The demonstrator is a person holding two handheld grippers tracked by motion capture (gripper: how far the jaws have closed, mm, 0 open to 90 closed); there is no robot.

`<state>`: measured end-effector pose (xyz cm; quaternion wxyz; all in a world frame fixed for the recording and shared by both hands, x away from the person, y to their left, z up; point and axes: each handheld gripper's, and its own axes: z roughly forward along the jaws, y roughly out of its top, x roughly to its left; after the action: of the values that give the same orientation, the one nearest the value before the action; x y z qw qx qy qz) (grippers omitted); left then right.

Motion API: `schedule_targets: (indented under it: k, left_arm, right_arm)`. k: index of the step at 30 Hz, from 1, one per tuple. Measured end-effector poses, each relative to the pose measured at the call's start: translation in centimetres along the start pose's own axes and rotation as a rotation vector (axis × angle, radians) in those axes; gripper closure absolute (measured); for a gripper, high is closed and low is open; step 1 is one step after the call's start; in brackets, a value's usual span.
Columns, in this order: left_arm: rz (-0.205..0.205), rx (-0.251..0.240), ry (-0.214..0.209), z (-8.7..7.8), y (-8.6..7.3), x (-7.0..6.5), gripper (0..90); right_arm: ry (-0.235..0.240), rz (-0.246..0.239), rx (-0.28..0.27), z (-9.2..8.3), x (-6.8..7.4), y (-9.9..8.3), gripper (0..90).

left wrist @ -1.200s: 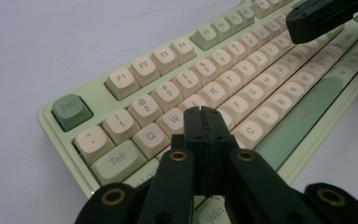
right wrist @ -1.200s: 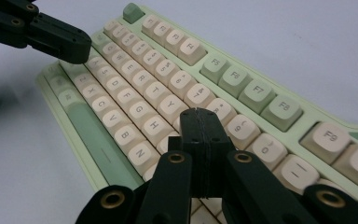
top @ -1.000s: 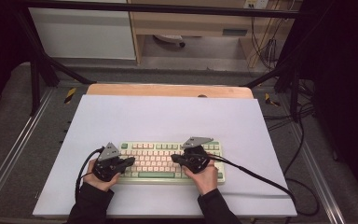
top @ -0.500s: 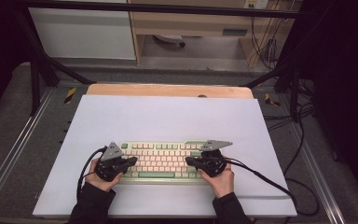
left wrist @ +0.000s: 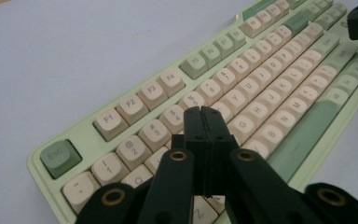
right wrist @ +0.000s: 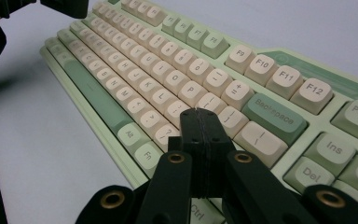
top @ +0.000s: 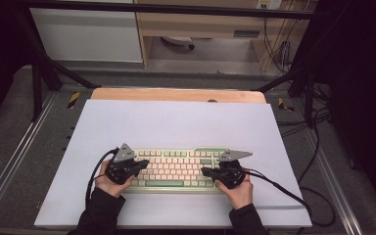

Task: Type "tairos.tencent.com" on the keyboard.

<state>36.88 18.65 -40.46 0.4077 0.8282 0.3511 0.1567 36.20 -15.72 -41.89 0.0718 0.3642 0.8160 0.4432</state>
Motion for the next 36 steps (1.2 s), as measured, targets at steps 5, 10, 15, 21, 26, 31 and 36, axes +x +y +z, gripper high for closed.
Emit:
schedule_targets:
  k: [5,10,15,21,26,31,36]
  left_arm:
    - [-0.016,-0.004,0.009,0.7,0.3,0.0,90.0]
    - [-0.013,0.01,0.015,1.6,0.2,-0.1,90.0]
    - [0.0,0.02,0.011,2.3,0.2,-0.3,90.0]
    - [0.005,0.025,0.005,2.6,0.1,-0.5,90.0]
    - [0.012,0.04,-0.001,3.2,-0.2,-0.7,90.0]
    - [0.02,0.041,-0.003,3.4,-0.3,-0.8,90.0]
    - [0.025,0.041,-0.005,3.6,-0.6,-0.9,90.0]
  right_arm:
    - [0.004,-0.005,-0.005,0.0,0.1,-0.1,90.0]
    - [0.008,-0.008,-0.008,0.0,0.2,-0.2,90.0]
    - [0.008,-0.014,-0.014,-0.1,0.2,-0.1,90.0]
    - [0.011,-0.012,-0.008,0.0,0.2,-0.2,90.0]
    - [0.008,-0.018,-0.007,0.0,0.2,-0.2,90.0]
    - [0.008,-0.024,-0.003,0.1,0.2,-0.2,90.0]
    - [0.008,-0.022,-0.004,0.1,0.2,-0.2,90.0]
